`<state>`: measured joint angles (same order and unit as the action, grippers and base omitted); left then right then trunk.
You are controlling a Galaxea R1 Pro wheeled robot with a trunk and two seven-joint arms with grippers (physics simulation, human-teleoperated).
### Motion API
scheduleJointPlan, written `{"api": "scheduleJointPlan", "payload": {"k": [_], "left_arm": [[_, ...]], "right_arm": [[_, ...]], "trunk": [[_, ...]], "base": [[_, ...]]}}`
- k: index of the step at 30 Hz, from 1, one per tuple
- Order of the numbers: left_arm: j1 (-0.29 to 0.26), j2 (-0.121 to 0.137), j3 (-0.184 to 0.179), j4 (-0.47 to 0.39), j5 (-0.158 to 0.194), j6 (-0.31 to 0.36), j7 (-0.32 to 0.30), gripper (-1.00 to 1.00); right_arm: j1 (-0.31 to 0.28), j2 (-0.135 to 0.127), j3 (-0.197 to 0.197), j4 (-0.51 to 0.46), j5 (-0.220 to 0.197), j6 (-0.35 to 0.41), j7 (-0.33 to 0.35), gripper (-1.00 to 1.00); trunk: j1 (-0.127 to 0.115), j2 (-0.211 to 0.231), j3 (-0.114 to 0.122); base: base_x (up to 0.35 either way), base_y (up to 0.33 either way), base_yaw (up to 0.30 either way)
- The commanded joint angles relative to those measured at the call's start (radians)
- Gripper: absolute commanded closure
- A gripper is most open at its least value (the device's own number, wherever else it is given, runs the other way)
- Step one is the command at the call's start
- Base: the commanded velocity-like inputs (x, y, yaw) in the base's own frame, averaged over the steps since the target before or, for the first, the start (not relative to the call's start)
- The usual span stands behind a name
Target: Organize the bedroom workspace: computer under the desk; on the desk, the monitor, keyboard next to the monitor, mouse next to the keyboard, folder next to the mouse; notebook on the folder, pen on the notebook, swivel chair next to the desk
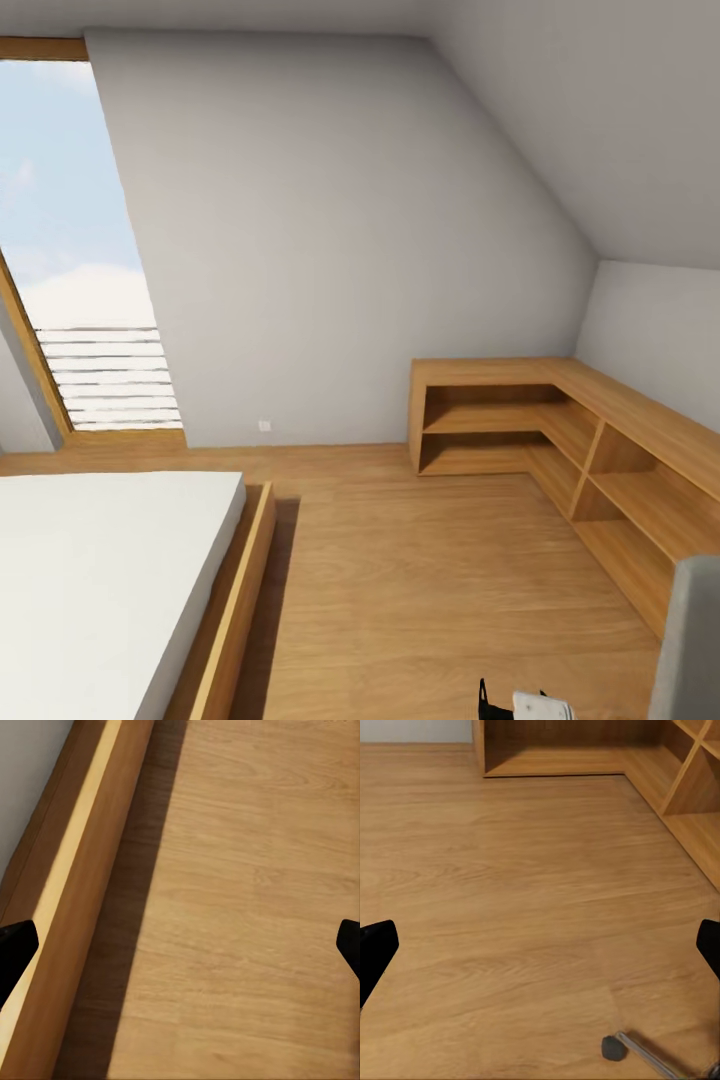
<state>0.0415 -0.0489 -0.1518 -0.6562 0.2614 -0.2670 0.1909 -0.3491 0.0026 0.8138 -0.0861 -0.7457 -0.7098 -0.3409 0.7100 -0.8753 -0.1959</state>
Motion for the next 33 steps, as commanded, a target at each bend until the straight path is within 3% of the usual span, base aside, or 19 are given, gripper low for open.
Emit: {"api": "scheduleJointPlan", "payload": {"k": [1, 33], "left_arm": [[0.0, 0.001, -0.006, -0.001, 0.008, -0.003, 0.007, -1.0], [0.0, 0.0, -0.014, 0.025, 0.007, -0.003, 0.008, -1.0]], "right_arm": [[-0.001, 0.0, 0.008, 0.0, -0.001, 0.0, -0.009, -1.0], [-0.001, 0.001, 0.008, 0.0, -0.001, 0.004, -0.009, -1.0]], "trunk": [[0.001, -0.001, -0.001], [0.001, -0.001, -0.001]], "base": [[0.313, 0.0, 0.0], [0.312, 0.0, 0.0]]}}
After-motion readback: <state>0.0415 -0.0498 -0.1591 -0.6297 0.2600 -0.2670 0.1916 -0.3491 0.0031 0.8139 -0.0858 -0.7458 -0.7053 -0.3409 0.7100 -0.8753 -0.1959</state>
